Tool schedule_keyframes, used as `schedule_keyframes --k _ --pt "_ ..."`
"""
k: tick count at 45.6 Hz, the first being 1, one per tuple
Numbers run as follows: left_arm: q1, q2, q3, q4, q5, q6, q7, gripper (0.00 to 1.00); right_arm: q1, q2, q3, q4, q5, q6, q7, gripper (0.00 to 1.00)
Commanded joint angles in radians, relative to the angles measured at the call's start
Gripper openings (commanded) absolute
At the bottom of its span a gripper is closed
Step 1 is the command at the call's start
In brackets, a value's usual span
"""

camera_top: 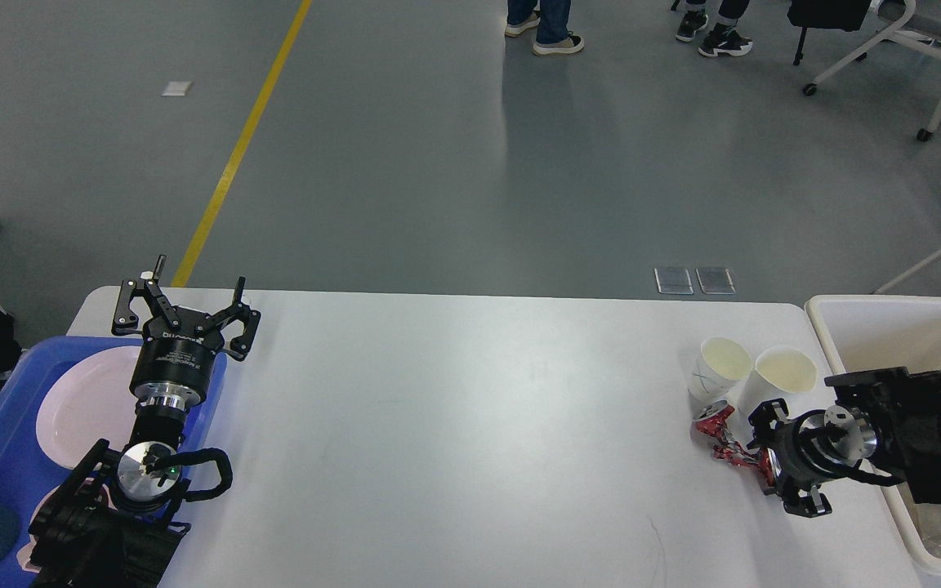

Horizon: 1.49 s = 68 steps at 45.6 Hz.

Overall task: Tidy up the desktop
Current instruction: 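Lift the red can and drop it into the white bin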

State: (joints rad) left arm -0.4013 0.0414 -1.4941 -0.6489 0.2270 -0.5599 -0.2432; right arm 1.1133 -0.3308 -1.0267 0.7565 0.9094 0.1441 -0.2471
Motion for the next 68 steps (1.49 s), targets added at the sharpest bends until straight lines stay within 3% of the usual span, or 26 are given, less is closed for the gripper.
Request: schedule_keyframes --k 1,11,21,32,48,55,68 --pt "0.001 0.000 0.000 0.000 0.000 0.000 -0.001 0.96 0.028 -0.050 -0.003 0.040 -0.012 0.058 -0.004 0.00" --pt "-0.001 0.000 0.000 0.000 0.000 0.000 0.001 0.96 0.071 -0.115 -0.004 0.073 -0.046 0.219 -0.004 0.00" --pt "-0.001 0.000 0.000 0.000 0.000 0.000 0.001 0.96 0.236 -0.169 -0.023 0.282 -0.265 0.235 -0.006 0.00" --pt "-0.001 0.000 0.000 0.000 0.000 0.000 0.001 0.96 0.563 -0.160 -0.127 0.536 -0.492 0.314 -0.020 0.00" --pt "0.001 0.000 0.000 0.000 0.000 0.000 0.001 0.96 1.087 -0.036 -0.272 0.829 -0.757 0.426 -0.011 0.00" --pt "0.001 0.000 0.000 0.000 0.000 0.000 0.001 0.96 1.237 -0.054 -0.274 0.836 -0.762 0.525 -0.011 0.00" --pt "0.001 0.000 0.000 0.000 0.000 0.000 -0.001 0.96 1.220 -0.074 -0.334 0.823 -0.758 0.460 -0.012 0.00"
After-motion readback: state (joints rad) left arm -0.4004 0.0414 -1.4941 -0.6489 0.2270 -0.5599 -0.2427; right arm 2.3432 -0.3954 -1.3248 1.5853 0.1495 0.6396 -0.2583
